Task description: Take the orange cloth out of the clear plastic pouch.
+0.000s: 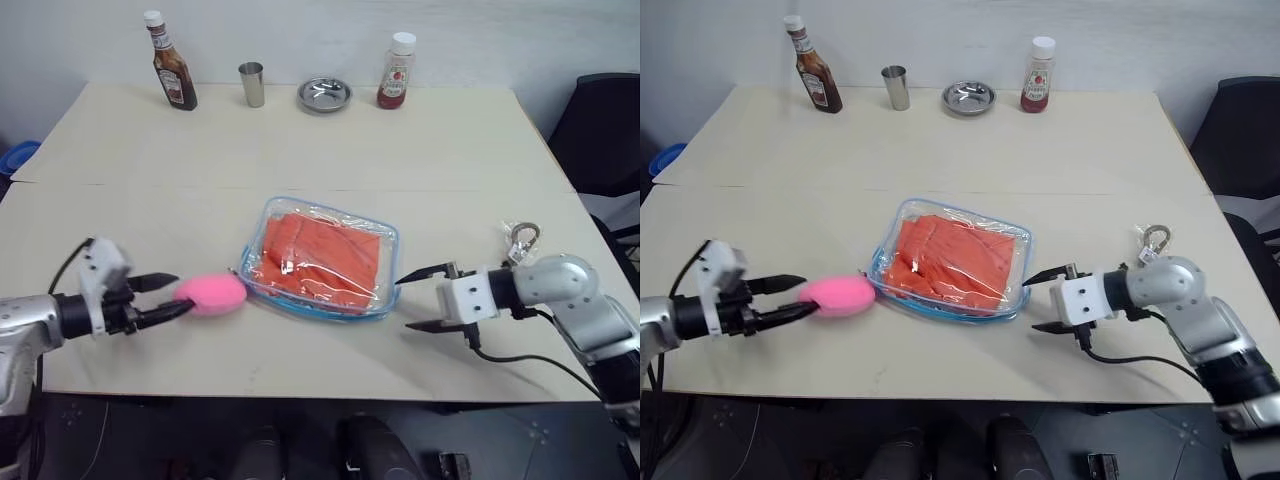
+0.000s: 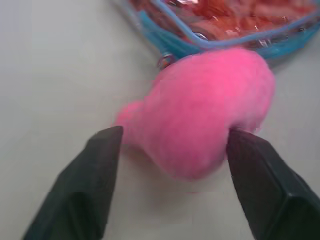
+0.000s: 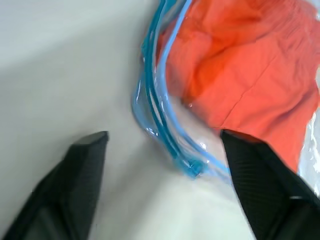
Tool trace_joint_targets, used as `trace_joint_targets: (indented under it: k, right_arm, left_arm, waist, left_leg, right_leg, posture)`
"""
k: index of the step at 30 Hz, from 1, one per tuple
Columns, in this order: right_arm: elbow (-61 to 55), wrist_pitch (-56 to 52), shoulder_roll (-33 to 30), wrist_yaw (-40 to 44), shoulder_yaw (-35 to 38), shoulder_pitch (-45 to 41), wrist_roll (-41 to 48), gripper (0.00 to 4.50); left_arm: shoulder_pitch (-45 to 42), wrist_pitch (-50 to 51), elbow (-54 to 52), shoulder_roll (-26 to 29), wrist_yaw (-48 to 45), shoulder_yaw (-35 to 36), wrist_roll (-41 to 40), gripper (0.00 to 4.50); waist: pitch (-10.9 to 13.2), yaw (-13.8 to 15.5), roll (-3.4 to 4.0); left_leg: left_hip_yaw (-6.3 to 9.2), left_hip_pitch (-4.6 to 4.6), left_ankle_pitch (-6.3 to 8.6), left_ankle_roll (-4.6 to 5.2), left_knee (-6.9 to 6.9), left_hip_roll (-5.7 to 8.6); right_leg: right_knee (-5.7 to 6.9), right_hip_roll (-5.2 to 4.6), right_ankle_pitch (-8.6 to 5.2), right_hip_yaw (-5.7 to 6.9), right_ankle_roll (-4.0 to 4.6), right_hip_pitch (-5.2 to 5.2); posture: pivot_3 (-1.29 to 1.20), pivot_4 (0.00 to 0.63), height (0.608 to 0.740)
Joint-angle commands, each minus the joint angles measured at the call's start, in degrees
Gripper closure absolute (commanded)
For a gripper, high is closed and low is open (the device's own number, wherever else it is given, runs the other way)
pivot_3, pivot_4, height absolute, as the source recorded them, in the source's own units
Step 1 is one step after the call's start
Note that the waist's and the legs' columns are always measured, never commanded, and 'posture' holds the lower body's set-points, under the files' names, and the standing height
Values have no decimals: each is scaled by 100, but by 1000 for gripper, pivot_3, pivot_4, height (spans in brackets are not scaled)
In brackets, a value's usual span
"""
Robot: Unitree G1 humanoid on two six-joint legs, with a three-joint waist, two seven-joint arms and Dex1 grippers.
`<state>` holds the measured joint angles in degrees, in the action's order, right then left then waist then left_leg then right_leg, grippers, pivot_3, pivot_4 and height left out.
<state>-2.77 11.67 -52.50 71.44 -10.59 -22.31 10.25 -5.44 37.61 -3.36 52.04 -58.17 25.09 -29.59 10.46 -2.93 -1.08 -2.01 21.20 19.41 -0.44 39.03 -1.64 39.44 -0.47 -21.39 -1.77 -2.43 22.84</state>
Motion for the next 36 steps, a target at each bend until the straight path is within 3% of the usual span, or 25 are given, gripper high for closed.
trace_joint_targets:
  k: [1,4,8,12,15,22,26,29,36]
  right_arm:
    - [-842,-838,-107,-226,499,261,520,778]
    - [-1369,-1476,-59,-436,714,503,778,778]
    - [-1861,-2042,-34,-588,823,687,982,778]
    - [-2178,-2362,-25,-703,892,816,1093,778]
    - [-2387,-2557,-4,-834,949,939,1137,778]
    - [-2707,-2737,29,-1062,1021,1240,1088,778]
    - [-2854,-2775,43,-1164,1036,1427,1069,778]
    - [-2884,-2798,55,-1213,1031,1478,1069,751]
    - [-2837,-2793,67,-1260,1008,1437,1076,751]
  left_arm:
    - [-558,695,218,155,141,531,-684,1113]
    - [-1368,1163,-15,123,251,424,-1198,1113]
    - [-2301,926,-903,135,-42,-850,-1031,1113]
    - [-2432,-938,-1326,453,-887,-2525,527,1113]
    - [-2531,-2939,-501,513,-1221,-3353,1847,1113]
    - [-2893,-5106,946,157,-1119,-3649,2763,1113]
    - [-2921,-5058,1200,-169,-1147,-3520,2476,1113]
    - [-2928,-5121,1232,-194,-1274,-3556,2537,1701]
    - [-2894,-5151,1239,-192,-1322,-3514,2561,3909]
  waist:
    - [0,3,0]
    - [1,36,-3]
    - [0,127,-4]
    - [0,114,-2]
    - [0,59,-3]
    - [1,115,-3]
    - [1,139,-3]
    - [1,138,-4]
    - [1,119,-4]
  left_leg:
    - [0,1,0,0,0,1]
    - [3,2,0,-2,2,2]
    - [2,5,-11,-31,4,6]
    - [-1,5,-13,-37,0,8]
    - [-10,-2,-14,-38,-3,2]
    - [-8,-1,-5,-21,-1,-1]
    - [-8,4,-6,-23,2,1]
    - [-7,7,-6,-23,5,1]
    - [-7,1,-9,-28,5,-1]
  right_leg:
    - [0,-1,0,0,0,-1]
    - [0,-1,0,2,0,-1]
    - [-4,-3,1,0,-2,-1]
    - [-15,0,1,-6,-2,-2]
    - [-12,12,1,-16,-1,-1]
    - [-9,11,0,-14,0,0]
    - [-13,6,0,-13,-1,0]
    - [-13,5,1,-10,-1,0]
    - [-4,10,1,-11,-1,0]
  posture:
    - [0,150,740]
    - [0,150,740]
    - [0,150,740]
    - [0,150,740]
    - [0,150,740]
    - [0,150,740]
    - [0,150,740]
    - [0,150,740]
    - [0,150,740]
